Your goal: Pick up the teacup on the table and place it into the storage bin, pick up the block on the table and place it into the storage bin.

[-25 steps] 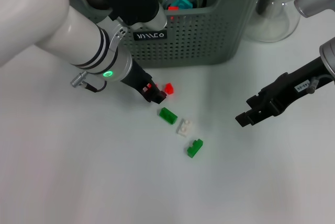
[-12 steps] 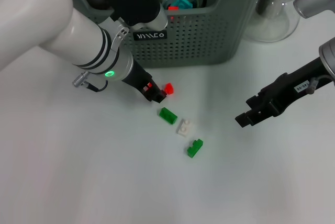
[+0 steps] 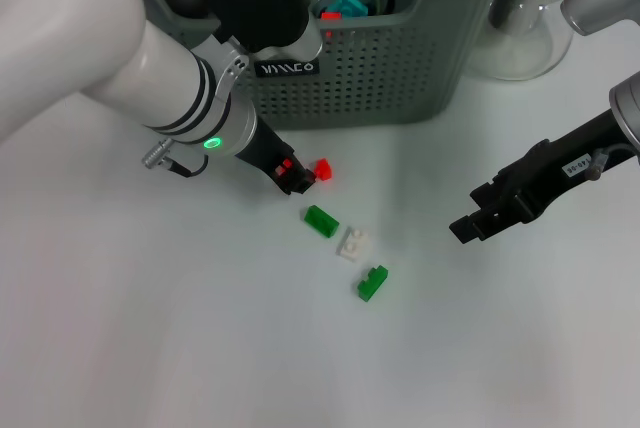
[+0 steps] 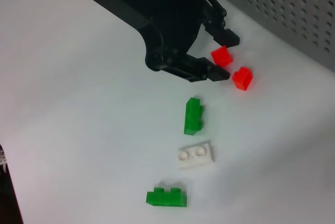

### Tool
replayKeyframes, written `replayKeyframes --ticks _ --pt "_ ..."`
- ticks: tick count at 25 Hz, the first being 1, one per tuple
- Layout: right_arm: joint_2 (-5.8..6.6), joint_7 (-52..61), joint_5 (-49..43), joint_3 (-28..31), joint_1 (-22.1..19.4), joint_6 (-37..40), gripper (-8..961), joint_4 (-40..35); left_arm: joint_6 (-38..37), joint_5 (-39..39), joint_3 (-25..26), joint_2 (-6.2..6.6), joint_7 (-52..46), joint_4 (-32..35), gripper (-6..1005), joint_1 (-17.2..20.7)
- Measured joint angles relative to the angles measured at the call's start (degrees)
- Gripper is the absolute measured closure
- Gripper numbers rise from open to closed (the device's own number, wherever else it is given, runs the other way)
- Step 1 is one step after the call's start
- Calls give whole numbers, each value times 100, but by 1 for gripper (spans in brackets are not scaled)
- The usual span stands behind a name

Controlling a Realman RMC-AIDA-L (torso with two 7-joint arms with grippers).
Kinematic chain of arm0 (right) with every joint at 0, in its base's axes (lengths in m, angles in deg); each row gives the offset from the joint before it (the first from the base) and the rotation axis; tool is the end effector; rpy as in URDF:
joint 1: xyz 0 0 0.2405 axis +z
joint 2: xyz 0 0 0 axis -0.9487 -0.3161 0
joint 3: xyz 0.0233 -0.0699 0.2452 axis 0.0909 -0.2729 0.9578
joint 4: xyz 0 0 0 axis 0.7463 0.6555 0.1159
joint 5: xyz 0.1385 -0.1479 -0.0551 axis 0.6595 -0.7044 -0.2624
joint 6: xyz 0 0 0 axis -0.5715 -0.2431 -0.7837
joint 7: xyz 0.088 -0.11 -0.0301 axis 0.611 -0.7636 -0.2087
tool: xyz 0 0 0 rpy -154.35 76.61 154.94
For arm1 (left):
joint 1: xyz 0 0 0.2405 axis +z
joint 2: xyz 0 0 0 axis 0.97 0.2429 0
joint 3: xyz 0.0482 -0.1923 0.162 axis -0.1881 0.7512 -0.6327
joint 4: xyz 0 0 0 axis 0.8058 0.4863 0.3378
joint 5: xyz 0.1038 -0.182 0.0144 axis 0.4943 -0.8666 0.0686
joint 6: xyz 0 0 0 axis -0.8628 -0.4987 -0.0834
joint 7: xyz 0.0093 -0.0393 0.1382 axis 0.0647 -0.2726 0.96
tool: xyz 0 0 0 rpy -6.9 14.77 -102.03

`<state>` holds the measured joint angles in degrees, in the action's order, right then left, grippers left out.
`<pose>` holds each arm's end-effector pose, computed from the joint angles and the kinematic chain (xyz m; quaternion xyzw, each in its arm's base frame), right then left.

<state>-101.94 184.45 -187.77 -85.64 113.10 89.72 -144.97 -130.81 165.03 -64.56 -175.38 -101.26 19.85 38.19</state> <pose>0.2035 0.3536 -0.0102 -0.9403 0.3260 -0.0968 0.0160 -0.1844 0.3708 -0.0946 -0.9336 -0.2509 0.1479 0.2087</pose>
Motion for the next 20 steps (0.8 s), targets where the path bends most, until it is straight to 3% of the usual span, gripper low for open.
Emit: replayKeyframes --ticks 15,20 --pt "0 14 -13 -18 -4 1 268 0 13 0 -73 9 -28 -2 585 -13" --pt "0 13 -17 -17 -4 9 268 0 -141 51 -53 17 -64 216 788 47"
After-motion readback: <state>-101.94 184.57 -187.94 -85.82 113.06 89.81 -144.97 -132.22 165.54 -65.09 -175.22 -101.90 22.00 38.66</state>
